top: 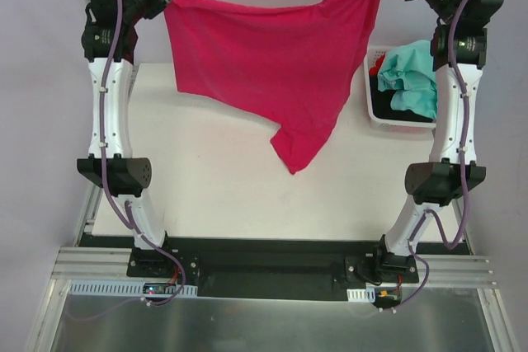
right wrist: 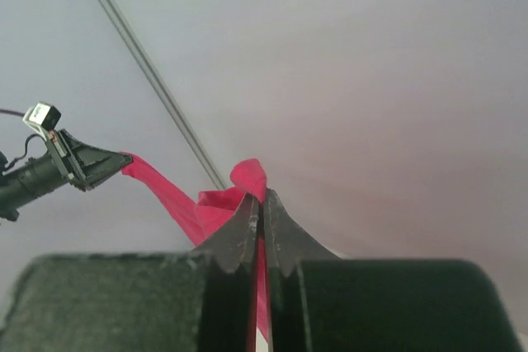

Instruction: Fold and stack the t-shirts

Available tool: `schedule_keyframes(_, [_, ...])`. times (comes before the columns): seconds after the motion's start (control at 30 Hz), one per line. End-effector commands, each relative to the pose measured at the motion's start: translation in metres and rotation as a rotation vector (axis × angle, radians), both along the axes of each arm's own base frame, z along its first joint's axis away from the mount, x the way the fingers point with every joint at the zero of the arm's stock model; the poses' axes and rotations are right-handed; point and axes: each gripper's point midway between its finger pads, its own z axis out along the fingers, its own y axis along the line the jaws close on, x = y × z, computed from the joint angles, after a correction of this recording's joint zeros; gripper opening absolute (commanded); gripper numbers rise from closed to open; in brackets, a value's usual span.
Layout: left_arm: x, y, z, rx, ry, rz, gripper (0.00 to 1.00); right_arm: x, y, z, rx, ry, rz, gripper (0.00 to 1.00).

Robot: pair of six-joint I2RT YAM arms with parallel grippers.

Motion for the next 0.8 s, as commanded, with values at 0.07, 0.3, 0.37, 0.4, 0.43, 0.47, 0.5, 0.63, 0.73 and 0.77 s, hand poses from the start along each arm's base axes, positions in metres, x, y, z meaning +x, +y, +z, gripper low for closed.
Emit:
schedule_keyframes(0.07, [-0.084, 0.013, 0.156, -0.056, -0.444, 0.056, 0.0, -0.075, -0.007, 0.113, 0.137, -0.329, 0.08, 0.01])
schedule_keyframes(0.3, [-0.212, 0.002, 0.14, -0.048, -0.423, 0.013, 0.0, -0.19, 0.017, 0.093, 0.093, -0.289, 0.176, 0.01])
schedule_keyframes(0.37, [-0.233, 0.003, 0.119, -0.028, -0.385, 0.02, 0.0, -0.243, 0.027, 0.086, 0.062, -0.274, 0.203, 0.01])
schedule_keyframes(0.4, [-0.268, 0.004, 0.12, -0.028, -0.399, 0.034, 0.0, -0.261, 0.03, 0.085, 0.053, -0.28, 0.211, 0.01])
schedule_keyframes(0.43, [-0.283, 0.004, 0.118, -0.034, -0.404, 0.036, 0.0, -0.271, 0.029, 0.075, 0.035, -0.266, 0.177, 0.01])
schedule_keyframes(0.47, [-0.292, 0.003, 0.106, -0.033, -0.384, 0.029, 0.0, -0.321, 0.034, 0.079, 0.009, -0.335, 0.16, 0.01])
schedule_keyframes(0.5, [-0.325, 0.003, 0.109, -0.037, -0.429, 0.038, 0.0, -0.33, 0.033, 0.068, 0.002, -0.316, 0.137, 0.01])
schedule_keyframes(0.63, [-0.384, 0.005, 0.1, -0.067, -0.48, 0.055, 0.0, -0.394, 0.033, 0.059, 0.018, -0.363, 0.094, 0.01])
schedule_keyframes(0.73, [-0.407, 0.004, 0.111, -0.096, -0.52, 0.055, 0.0, -0.428, 0.032, 0.077, 0.03, -0.445, 0.065, 0.01])
schedule_keyframes(0.77, [-0.414, 0.004, 0.121, -0.101, -0.546, 0.051, 0.0, -0.428, 0.032, 0.08, 0.03, -0.429, 0.065, 0.01])
